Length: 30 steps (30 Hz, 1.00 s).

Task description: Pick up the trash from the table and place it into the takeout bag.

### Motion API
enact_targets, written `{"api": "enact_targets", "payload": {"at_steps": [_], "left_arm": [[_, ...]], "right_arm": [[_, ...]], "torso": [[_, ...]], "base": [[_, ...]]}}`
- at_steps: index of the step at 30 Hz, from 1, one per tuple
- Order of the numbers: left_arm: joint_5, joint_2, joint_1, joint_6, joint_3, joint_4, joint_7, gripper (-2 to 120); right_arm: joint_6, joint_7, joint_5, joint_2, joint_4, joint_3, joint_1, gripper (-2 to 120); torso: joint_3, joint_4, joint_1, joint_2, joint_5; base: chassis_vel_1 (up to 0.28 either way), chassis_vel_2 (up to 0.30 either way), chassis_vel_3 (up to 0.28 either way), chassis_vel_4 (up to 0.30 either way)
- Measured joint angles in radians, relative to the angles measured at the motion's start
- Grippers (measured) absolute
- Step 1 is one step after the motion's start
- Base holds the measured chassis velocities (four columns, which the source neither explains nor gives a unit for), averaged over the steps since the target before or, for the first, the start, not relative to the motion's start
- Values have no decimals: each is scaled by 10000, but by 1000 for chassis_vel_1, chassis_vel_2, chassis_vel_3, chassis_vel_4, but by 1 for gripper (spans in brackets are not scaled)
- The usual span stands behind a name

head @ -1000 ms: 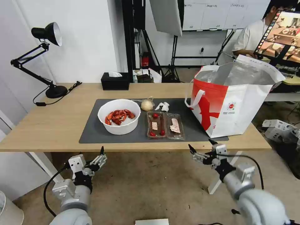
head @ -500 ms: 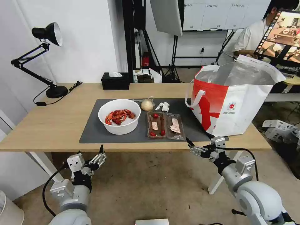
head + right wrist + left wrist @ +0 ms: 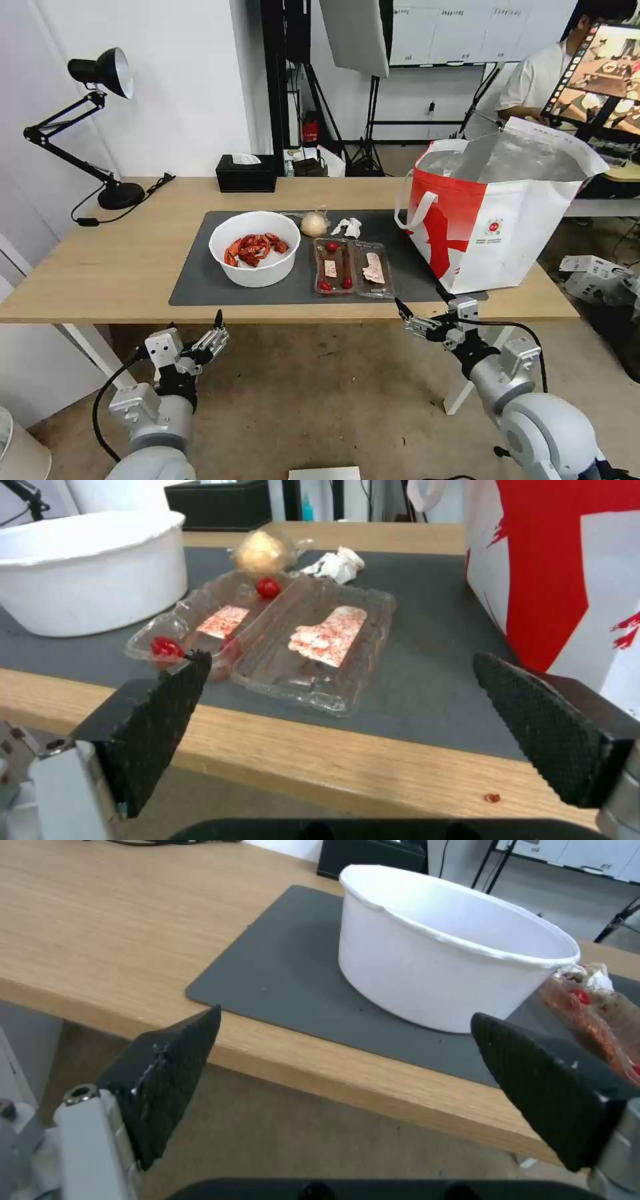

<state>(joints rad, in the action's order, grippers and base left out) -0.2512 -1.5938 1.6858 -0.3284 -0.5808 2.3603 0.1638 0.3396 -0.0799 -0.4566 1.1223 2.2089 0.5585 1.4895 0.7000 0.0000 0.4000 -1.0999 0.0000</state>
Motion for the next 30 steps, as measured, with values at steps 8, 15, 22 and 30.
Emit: {"api": "enact_targets", "payload": {"at_steps": [8, 15, 22, 30], "left_arm": [[20, 6, 20, 0, 15, -21, -47, 100], [34, 12, 32, 1, -16, -29, -90, 100], [43, 14, 79, 11, -34, -14, -122, 100], [45, 14, 87, 26, -47, 0, -128, 100]], "right_arm": [[-37, 0, 48, 145, -35, -23, 90, 100], [-56, 24, 187, 271, -104, -163, 65, 100], [-72, 37, 304, 313, -139, -221, 41, 100], [-32, 227, -408, 332, -106, -322, 27, 100]], "torso": [[0, 0, 0, 0, 0], [0, 0, 0, 0, 0], [0, 0, 0, 0, 0], [0, 0, 0, 0, 0]], "base": [[0, 0, 0, 0], [0, 0, 0, 0], [0, 0, 0, 0], [0, 0, 0, 0]]}}
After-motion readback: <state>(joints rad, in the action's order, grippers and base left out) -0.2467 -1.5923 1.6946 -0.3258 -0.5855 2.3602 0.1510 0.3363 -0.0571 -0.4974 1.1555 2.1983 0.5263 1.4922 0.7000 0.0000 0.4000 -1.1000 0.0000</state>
